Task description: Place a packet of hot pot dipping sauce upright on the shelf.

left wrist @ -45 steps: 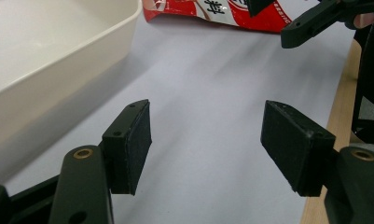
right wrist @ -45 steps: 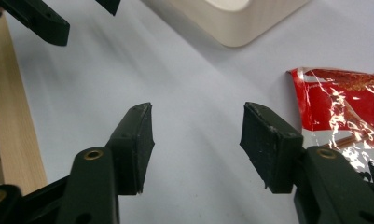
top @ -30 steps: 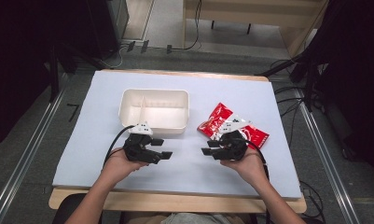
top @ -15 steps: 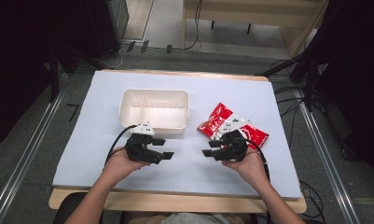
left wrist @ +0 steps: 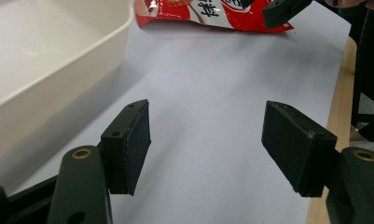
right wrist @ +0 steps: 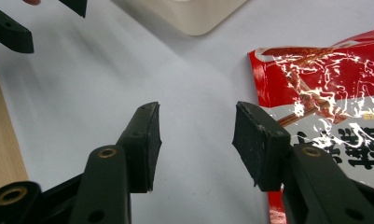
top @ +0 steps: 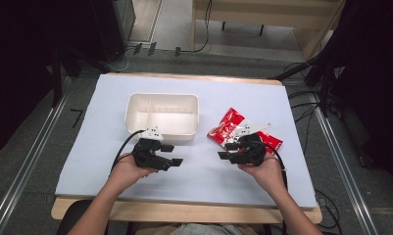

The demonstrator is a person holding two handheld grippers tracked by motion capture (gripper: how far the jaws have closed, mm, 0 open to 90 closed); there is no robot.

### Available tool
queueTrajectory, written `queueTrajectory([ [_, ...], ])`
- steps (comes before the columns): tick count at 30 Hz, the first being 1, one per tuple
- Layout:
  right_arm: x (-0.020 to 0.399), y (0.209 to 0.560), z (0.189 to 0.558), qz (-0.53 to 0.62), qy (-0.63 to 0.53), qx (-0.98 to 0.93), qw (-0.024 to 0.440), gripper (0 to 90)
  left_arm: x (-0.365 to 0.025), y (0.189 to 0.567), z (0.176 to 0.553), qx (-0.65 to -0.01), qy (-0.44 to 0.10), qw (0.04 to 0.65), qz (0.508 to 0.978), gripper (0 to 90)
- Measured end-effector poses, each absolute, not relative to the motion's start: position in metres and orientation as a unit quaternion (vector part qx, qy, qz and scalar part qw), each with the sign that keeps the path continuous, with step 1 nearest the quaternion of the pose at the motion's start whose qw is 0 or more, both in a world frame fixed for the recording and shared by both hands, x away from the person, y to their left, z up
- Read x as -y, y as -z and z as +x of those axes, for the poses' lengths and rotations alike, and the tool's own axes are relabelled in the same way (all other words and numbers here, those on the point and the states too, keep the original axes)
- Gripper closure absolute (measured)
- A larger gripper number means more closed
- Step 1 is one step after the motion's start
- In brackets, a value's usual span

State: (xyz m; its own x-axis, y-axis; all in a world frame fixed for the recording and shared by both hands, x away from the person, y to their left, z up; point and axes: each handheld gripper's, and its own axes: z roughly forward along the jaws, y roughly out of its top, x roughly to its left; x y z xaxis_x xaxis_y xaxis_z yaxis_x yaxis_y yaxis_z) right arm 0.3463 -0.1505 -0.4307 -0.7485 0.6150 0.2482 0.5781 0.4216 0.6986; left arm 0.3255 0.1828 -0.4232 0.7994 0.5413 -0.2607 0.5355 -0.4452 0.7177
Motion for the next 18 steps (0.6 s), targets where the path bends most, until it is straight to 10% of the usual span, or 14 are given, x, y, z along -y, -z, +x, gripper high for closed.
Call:
queueTrajectory([
  [18,0.165,0.421,0.350,0.362,-0.410,-0.837,0.026,56.5,-0.192,0.423,0.331,-0.334,-0.003,0.425,0.841,33.5],
])
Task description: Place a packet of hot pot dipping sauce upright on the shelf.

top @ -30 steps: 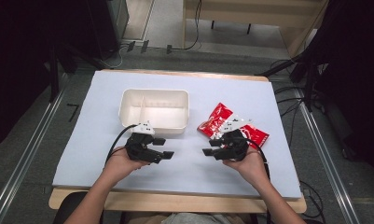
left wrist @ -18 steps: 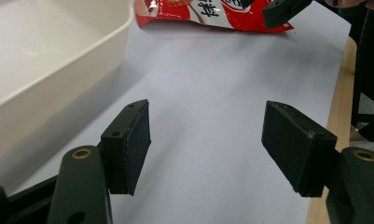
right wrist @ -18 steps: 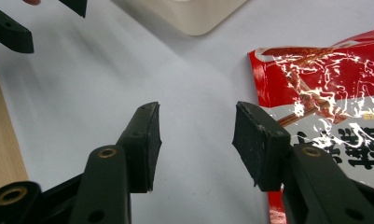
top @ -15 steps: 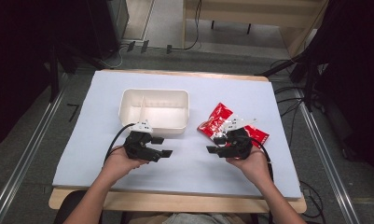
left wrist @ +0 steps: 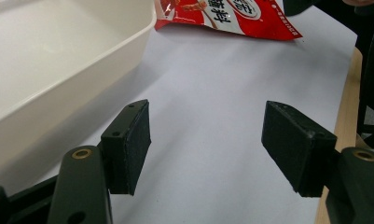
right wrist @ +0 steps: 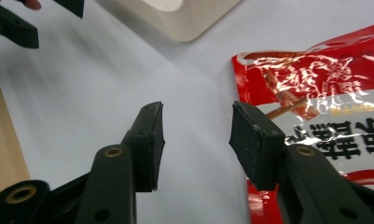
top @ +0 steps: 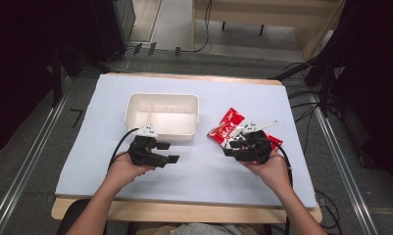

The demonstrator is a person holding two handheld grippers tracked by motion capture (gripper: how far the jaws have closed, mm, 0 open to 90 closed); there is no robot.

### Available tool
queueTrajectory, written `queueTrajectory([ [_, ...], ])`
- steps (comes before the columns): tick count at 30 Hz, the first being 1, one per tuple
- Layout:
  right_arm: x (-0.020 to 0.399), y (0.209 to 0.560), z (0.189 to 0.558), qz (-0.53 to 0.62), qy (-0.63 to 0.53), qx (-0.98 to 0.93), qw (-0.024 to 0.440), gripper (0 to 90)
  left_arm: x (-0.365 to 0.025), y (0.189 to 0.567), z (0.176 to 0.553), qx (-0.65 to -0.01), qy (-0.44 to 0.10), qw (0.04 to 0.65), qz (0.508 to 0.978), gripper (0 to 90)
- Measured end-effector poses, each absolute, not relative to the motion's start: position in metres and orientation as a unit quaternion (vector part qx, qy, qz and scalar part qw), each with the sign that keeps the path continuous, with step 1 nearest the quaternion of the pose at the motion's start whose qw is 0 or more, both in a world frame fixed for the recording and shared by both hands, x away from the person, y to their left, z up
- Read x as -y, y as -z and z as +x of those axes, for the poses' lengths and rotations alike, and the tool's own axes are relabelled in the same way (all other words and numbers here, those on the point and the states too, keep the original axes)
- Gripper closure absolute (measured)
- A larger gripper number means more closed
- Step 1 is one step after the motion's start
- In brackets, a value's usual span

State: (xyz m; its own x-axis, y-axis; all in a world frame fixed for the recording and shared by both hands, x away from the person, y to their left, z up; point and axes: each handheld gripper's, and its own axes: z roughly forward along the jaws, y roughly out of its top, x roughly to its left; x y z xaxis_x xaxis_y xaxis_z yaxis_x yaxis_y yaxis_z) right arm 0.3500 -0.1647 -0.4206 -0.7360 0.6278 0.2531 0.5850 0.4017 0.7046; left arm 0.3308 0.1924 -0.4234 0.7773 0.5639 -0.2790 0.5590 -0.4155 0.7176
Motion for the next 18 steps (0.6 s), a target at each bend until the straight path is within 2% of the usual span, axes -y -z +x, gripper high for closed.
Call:
queueTrajectory([
  [9,0.178,0.414,0.374,0.397,-0.396,-0.826,0.057,61.2,-0.186,0.423,0.330,-0.329,-0.005,0.423,0.844,33.5],
  [12,0.185,0.413,0.383,0.405,-0.397,-0.821,0.061,65.7,-0.184,0.424,0.328,-0.321,-0.008,0.423,0.848,33.6],
  [13,0.189,0.412,0.391,0.416,-0.398,-0.816,0.062,70.0,-0.183,0.423,0.328,-0.323,-0.007,0.424,0.846,33.6],
  [18,0.193,0.409,0.413,0.439,-0.379,-0.811,0.078,71.7,-0.184,0.423,0.329,-0.324,-0.007,0.422,0.847,33.6],
])
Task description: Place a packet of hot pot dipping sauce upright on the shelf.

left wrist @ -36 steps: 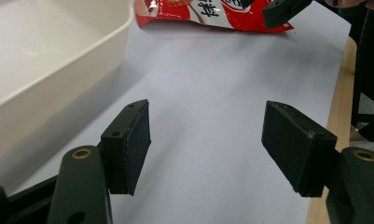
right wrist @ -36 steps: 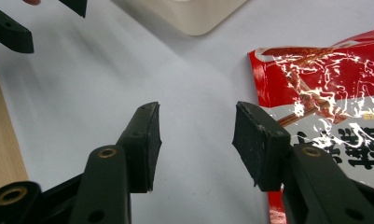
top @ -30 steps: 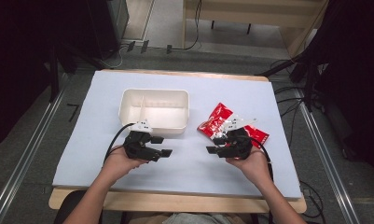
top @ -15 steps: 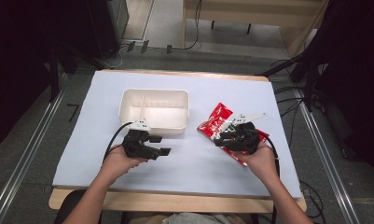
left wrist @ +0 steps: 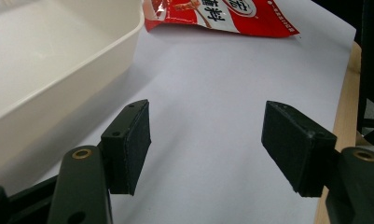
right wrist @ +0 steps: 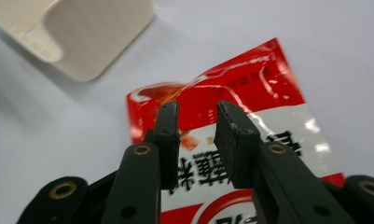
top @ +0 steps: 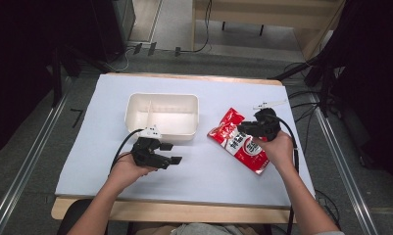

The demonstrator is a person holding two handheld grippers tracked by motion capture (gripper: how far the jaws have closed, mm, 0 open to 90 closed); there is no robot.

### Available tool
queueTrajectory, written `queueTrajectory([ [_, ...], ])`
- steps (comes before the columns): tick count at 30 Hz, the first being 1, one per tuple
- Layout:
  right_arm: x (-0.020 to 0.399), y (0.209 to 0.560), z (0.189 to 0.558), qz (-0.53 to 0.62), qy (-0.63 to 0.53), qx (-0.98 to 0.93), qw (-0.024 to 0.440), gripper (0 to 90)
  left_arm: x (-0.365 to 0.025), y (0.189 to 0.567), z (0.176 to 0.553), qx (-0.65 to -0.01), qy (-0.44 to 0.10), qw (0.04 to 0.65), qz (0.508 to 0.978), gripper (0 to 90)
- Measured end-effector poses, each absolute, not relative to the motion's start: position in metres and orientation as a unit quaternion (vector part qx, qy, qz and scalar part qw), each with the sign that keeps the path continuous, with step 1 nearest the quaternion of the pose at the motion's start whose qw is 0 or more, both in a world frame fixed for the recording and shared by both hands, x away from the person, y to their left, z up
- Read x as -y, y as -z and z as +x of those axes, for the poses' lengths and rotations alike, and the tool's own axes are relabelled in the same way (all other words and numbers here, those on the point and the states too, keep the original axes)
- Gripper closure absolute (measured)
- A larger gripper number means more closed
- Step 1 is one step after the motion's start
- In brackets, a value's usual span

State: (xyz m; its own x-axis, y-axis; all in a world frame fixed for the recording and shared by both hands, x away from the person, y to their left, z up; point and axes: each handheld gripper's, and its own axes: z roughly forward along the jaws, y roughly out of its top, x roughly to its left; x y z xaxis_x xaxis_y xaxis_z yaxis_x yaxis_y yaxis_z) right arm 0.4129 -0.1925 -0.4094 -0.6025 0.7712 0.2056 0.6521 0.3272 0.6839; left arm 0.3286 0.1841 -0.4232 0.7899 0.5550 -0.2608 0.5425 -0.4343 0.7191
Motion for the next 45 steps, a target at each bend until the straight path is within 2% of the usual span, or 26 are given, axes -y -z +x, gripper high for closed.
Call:
queueTrajectory([
  [3,0.192,0.410,0.422,0.442,-0.374,-0.811,0.082,73.1,-0.185,0.423,0.329,-0.322,-0.008,0.422,0.847,33.6],
  [6,0.192,0.412,0.436,0.448,-0.369,-0.809,0.090,78.4,-0.184,0.423,0.329,-0.321,-0.008,0.426,0.846,33.6],
  [9,0.191,0.416,0.448,0.463,-0.358,-0.804,0.105,89.6,-0.184,0.424,0.329,-0.324,-0.007,0.423,0.846,33.9],
  [25,0.189,0.447,0.520,0.530,-0.329,-0.776,0.091,90.0,-0.184,0.423,0.327,-0.319,-0.013,0.422,0.849,34.3],
  [29,0.186,0.450,0.523,0.534,-0.331,-0.771,0.104,90.0,-0.186,0.424,0.326,-0.318,-0.017,0.421,0.849,34.3],
  [36,0.179,0.461,0.530,0.540,-0.312,-0.776,0.098,90.0,-0.191,0.423,0.324,-0.322,-0.024,0.422,0.847,34.5],
  [45,0.179,0.467,0.530,0.528,-0.318,-0.784,0.071,90.0,-0.193,0.423,0.323,-0.328,-0.026,0.420,0.846,34.7],
])
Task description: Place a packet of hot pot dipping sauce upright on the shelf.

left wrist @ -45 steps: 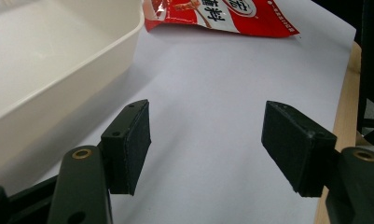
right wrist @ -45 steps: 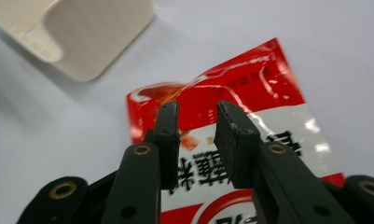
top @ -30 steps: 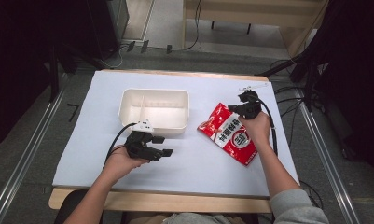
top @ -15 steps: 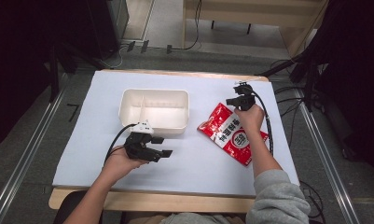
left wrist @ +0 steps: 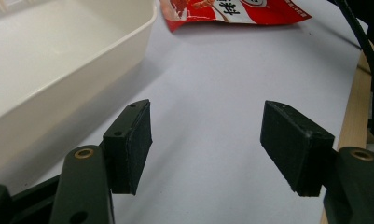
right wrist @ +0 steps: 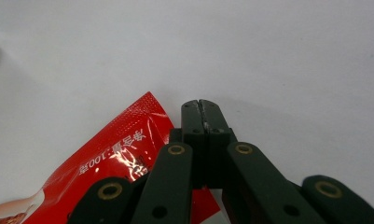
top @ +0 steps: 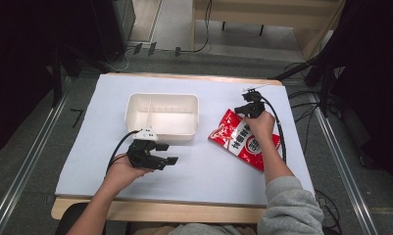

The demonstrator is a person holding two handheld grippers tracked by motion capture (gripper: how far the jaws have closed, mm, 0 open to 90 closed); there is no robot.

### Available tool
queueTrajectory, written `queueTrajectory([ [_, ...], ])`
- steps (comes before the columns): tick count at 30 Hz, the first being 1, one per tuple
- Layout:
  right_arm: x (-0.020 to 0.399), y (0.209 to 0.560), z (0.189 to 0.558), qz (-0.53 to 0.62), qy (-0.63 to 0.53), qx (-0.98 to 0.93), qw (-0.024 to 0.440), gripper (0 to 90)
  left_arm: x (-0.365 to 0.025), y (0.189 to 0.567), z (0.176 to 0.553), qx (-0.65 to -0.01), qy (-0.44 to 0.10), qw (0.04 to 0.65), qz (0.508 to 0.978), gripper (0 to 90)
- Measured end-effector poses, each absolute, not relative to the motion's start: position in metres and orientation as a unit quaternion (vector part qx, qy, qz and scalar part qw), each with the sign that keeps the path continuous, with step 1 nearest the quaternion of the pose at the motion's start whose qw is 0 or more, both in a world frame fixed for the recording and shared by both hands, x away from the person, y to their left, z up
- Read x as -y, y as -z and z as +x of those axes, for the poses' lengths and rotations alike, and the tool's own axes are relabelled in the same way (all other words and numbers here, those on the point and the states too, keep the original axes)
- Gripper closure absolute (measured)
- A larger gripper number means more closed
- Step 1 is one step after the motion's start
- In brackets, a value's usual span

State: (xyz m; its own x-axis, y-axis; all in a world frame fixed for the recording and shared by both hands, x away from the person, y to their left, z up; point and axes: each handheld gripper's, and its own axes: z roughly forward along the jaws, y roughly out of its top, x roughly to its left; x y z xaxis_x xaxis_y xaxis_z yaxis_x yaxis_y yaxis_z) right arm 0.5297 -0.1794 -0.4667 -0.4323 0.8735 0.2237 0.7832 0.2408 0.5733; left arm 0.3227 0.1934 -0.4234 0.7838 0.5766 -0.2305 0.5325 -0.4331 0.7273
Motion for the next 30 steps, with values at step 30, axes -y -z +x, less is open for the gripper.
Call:
queueTrajectory([
  [30,0.161,0.460,0.494,0.446,-0.354,-0.821,0.034,90.0,-0.189,0.424,0.323,-0.320,-0.029,0.417,0.850,34.7],
])
